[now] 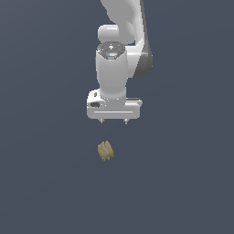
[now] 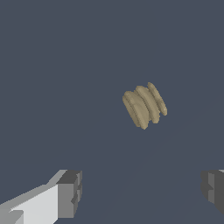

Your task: Pick up the object and move it to a goal position.

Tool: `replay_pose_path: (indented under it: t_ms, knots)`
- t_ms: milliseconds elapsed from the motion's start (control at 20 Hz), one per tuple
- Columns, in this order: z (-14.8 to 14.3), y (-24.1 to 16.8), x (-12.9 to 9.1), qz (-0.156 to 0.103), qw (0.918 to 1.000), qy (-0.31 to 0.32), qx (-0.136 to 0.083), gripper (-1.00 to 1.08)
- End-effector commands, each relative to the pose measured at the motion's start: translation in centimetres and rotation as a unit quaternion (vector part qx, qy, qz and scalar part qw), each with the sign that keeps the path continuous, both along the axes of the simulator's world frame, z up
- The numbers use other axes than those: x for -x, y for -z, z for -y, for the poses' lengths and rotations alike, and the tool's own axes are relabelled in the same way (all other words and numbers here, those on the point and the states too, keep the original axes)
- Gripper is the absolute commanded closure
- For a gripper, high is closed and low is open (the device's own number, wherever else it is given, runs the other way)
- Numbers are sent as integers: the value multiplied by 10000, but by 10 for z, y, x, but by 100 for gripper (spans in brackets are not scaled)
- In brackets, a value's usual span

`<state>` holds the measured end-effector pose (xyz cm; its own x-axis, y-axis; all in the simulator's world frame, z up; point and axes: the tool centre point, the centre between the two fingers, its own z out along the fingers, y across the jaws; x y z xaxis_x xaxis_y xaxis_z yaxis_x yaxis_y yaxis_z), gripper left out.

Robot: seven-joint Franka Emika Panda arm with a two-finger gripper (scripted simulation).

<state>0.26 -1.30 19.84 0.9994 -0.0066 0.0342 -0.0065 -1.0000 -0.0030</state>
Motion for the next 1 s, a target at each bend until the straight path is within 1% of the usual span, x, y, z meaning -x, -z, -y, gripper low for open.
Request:
replay_pose_path:
  t_ms: [0,200,450,750,950]
  knots:
    - [-1,-1,0,4,10000,-20,0,-92]
    - [0,1,-2,-3,10000,-55,4,-92]
    - [3,8,-9,-17,9997,-258,19,-92]
    - [11,23,-25,-51,9975,-704,45,-92]
    - [19,40,-38,-82,9936,-1125,60,-92]
